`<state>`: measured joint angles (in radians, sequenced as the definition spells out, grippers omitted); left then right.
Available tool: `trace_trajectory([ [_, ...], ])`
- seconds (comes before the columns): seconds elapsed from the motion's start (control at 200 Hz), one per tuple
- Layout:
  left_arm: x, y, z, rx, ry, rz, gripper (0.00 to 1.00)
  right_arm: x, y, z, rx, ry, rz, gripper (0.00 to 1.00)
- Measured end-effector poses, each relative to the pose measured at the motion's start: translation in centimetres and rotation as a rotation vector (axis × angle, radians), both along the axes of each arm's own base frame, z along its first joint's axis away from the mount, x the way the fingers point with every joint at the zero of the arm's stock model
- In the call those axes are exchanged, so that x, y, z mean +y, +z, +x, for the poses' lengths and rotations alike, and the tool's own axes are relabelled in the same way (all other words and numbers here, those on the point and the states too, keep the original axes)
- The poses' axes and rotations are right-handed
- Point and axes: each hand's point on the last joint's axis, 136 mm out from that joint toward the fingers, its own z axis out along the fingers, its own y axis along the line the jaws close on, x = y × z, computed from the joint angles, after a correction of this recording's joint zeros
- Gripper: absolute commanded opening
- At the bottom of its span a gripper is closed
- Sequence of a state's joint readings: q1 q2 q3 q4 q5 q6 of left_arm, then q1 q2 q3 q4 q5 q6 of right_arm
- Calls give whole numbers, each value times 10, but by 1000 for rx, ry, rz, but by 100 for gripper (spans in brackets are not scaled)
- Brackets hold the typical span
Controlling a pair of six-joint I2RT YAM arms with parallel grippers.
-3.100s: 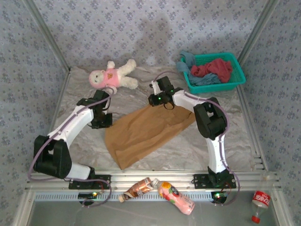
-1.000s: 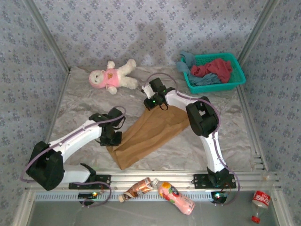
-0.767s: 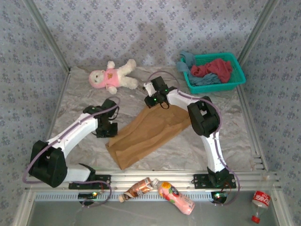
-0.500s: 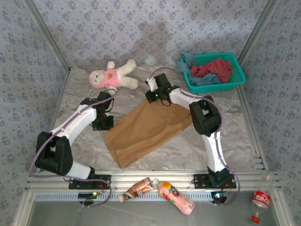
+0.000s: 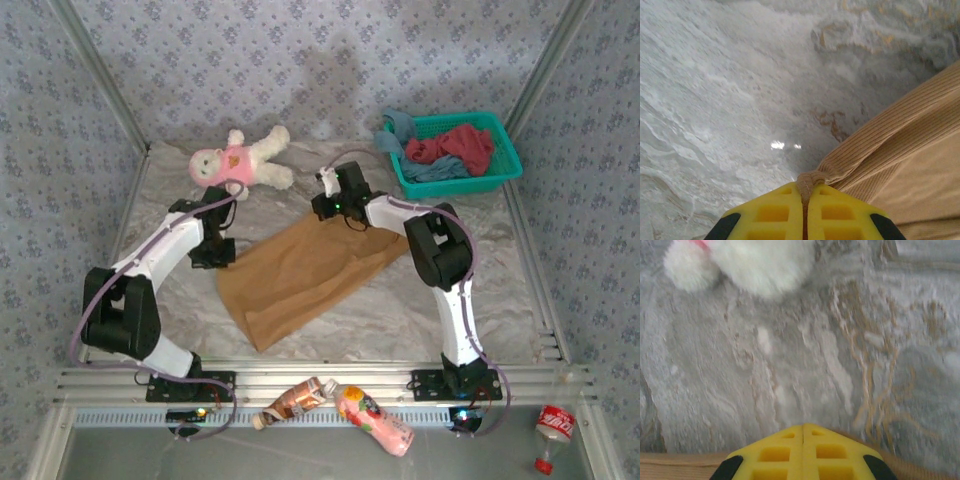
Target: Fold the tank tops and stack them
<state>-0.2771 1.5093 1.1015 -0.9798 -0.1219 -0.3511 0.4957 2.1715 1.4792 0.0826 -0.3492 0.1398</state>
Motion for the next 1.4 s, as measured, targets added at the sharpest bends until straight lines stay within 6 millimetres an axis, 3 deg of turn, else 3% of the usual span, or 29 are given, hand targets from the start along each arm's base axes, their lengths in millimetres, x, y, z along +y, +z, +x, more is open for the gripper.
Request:
trace_trajectory([
  [0.12,-8,-2,-18,14,-34,-13,8,-13,-8,-18,35,-11,-5,0],
  [0.43,-23,-15,-45,63,-19,-26,8,-32,2,-42,35,-46,32,0],
  [0.71,-30,-36,-72,135,20,-35,9,-45,-30,-69,123,-62,6,0],
  [0.909,-34,-46,-78,164,33,-31,15,-48,-40,-83,152,-60,-6,4],
  [1.074,-32,-51,-85,192,51,-20,24,-53,-34,-94,157,-65,-3,9],
  [1.399,-33,-41,-93,203,65,-26,37,-67,-34,-116,196,-80,-30,12],
])
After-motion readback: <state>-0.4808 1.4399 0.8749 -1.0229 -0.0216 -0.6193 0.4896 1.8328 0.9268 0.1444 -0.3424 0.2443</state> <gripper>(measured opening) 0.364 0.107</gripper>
